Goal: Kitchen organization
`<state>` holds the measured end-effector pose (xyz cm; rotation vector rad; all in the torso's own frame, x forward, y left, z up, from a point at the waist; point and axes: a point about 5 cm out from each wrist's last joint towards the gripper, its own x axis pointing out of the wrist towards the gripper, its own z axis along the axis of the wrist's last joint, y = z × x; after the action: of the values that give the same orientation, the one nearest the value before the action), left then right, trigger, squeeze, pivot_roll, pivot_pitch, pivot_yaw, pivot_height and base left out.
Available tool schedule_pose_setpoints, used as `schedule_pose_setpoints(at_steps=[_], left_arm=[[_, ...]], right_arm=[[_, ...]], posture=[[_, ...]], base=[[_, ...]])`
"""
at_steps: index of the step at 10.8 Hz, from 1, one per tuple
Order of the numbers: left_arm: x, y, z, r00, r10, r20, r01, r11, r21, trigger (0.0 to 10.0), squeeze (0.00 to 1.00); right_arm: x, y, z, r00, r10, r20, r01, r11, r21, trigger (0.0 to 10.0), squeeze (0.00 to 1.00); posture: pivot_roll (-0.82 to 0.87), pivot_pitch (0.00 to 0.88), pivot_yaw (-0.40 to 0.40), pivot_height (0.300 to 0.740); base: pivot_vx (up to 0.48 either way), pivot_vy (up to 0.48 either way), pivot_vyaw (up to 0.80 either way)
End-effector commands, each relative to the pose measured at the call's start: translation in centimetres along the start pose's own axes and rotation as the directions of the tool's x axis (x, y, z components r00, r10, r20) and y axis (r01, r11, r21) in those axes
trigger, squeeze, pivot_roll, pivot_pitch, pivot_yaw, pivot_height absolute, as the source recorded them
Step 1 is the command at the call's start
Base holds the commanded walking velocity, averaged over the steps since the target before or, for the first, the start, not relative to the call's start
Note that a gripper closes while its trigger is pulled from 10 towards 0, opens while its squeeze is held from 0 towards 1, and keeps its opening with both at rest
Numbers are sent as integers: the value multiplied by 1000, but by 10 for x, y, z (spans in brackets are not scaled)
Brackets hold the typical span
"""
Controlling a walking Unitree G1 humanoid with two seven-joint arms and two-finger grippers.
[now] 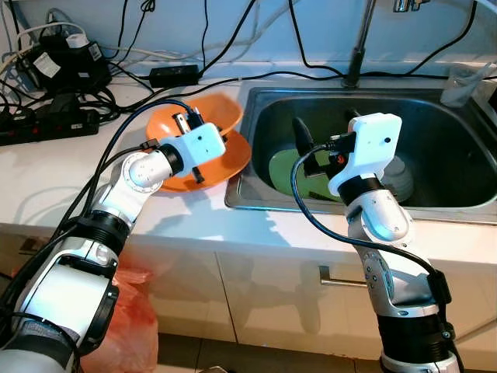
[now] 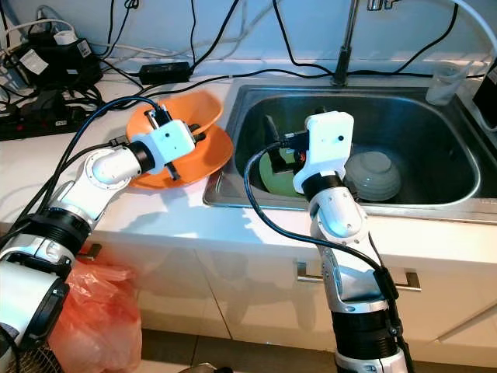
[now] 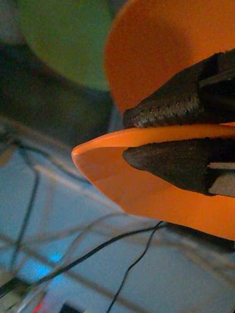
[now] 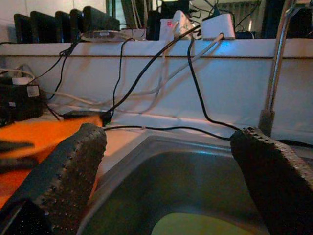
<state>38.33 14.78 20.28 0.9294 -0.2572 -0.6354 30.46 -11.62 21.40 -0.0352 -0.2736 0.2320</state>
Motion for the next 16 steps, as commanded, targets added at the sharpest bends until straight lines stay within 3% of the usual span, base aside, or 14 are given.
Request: schedule_pose_setpoints(at_steps=[1,4,5,7,10,11,13,16], left_arm=[[0,8,14,996,32,85,-38,997,69,0,0],[-12,8,27,967,59,249,-113,972,208,0,0],[-19,3,29,955,-9,296,-79,956,284,0,0],[-25,-12,27,937,-117,328,2,944,329,0,0],[-26,-36,35,897,-196,397,51,937,347,0,0],[-26,-43,38,878,-225,423,63,929,364,0,0],[-21,-51,43,861,-250,444,74,924,375,0,0],[-11,-53,53,846,-247,473,60,925,375,0,0]], right_arm=[[3,-4,1,1000,3,-5,-3,1000,4,10000,506],[4,-24,-4,998,7,-67,-8,1000,-7,10000,0],[5,-32,-10,990,44,-134,-37,998,57,10000,0],[10,-52,-13,976,88,-200,-64,990,123,10000,0],[24,-72,1,970,136,-201,-110,985,134,10000,0],[33,-75,11,967,172,-187,-140,975,174,10000,0],[44,-69,19,954,241,-178,-203,957,209,10000,0],[52,-56,13,913,347,-214,-295,924,241,10000,0]], posture=[[-56,0,84,740],[-48,0,71,740],[-47,0,73,740],[-45,0,85,740],[-48,0,95,740],[-50,0,96,740],[-65,0,97,740],[-79,0,105,740]], base=[[0,0,0],[0,0,0],[0,0,0],[0,0,0],[0,0,0],[0,0,0],[0,0,0],[0,0,0]])
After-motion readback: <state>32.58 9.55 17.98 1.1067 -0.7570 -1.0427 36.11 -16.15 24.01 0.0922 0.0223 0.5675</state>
